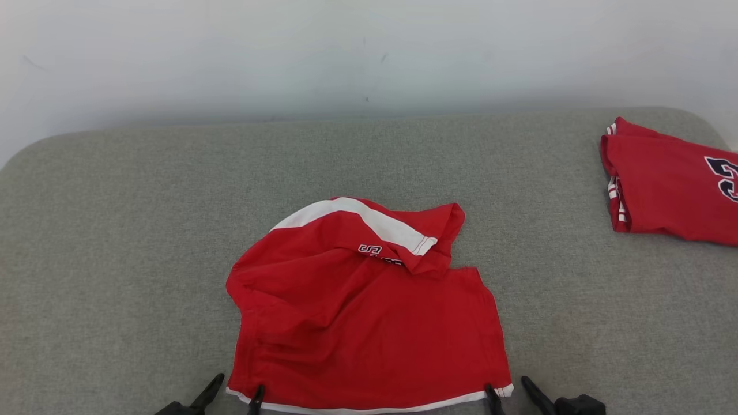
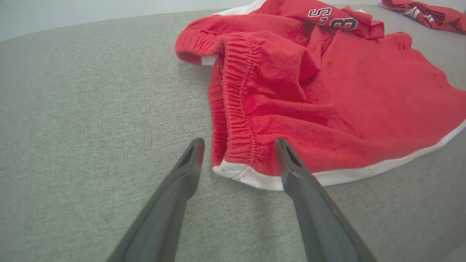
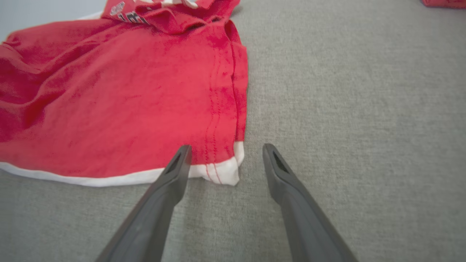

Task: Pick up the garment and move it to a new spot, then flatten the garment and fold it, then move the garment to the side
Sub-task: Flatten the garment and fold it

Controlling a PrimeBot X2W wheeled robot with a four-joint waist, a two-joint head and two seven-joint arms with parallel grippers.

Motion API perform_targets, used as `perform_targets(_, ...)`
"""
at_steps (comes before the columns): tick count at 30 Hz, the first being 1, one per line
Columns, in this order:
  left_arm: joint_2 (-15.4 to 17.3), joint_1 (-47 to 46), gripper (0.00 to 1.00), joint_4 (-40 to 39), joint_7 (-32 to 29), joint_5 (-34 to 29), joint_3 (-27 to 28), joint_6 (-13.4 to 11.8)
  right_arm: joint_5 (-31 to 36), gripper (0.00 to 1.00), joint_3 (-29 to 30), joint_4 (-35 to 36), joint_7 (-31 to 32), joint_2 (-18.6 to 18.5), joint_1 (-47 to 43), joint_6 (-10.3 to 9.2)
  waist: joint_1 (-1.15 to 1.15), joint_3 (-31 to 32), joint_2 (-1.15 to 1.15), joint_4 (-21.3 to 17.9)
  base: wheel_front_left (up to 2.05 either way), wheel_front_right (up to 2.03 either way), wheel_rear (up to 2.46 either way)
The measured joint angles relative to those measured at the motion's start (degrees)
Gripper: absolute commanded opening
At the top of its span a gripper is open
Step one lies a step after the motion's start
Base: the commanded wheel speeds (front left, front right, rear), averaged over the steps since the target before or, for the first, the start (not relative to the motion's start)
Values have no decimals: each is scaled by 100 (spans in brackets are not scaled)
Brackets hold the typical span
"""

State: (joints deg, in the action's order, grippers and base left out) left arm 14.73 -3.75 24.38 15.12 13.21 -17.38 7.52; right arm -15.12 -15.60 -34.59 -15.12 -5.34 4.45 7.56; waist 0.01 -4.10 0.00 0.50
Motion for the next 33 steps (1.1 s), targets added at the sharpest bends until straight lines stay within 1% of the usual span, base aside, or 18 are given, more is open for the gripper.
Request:
perform_targets(5, 100, -220, 100, 222, 0, 74, -285, 0, -82, 100, -181, -325, -5, 41, 171, 0, 0, -76, 0, -18, 0, 0, 0)
perform_targets(6, 109, -258, 48, 261, -1, 101, -323, 0, -140, 49, -215, -380, -10, 51, 214, -1, 0, -90, 0, -23, 0, 0, 0)
perform_targets(7, 116, -293, 16, 293, 0, 127, -353, 0, -200, 22, -254, -430, -12, 59, 258, -1, 0, -102, 0, -29, 0, 0, 0)
perform_targets(8, 123, -321, 0, 352, 0, 163, -388, 0, -225, 0, -282, -460, -13, 68, 293, -2, 0, -110, 0, -37, 0, 0, 0)
perform_targets(11, 129, -331, 0, 589, 0, 372, -508, 0, -364, 0, -399, -543, -18, 100, 371, -13, 0, -105, 0, -58, 0, 0, 0)
perform_targets(14, 122, -327, 0, 578, -1, 471, -539, 2, -445, 0, -495, -474, -2, 137, 377, -12, 0, -70, 0, -62, 0, 0, 0)
perform_targets(17, 119, -301, 0, 338, 0, 555, -454, 2, -525, 0, -479, -178, -1, 97, 381, -11, 0, -34, 0, -54, 0, 0, 0)
perform_targets(23, 210, -431, 0, -477, -1, 810, -222, 2, -615, 0, -350, 590, -1, -49, 548, -11, 0, -12, 0, -54, 0, 0, 0)
perform_targets(25, 285, -652, 0, -721, 0, 872, -179, 2, -717, 0, -354, 795, -1, -83, 704, -11, 0, -36, 0, -72, 0, 0, 0)
perform_targets(28, 425, -1139, 0, -948, -1, 1028, -267, 2, -895, 0, -416, 993, -1, -232, 1112, -11, -1, -127, 0, -95, 0, 0, 0)
perform_targets(30, 517, -1633, 0, -1010, 0, 1174, -365, 2, -1039, 0, -463, 1051, 5, -323, 1504, -11, -1, -222, 0, -109, 0, 0, 0)
perform_targets(33, 743, -2597, 0, -1013, -9, 1316, -671, 2, -1371, 0, -379, 1169, 143, -405, 2249, -11, 0, -423, 0, -129, 0, 0, 0)
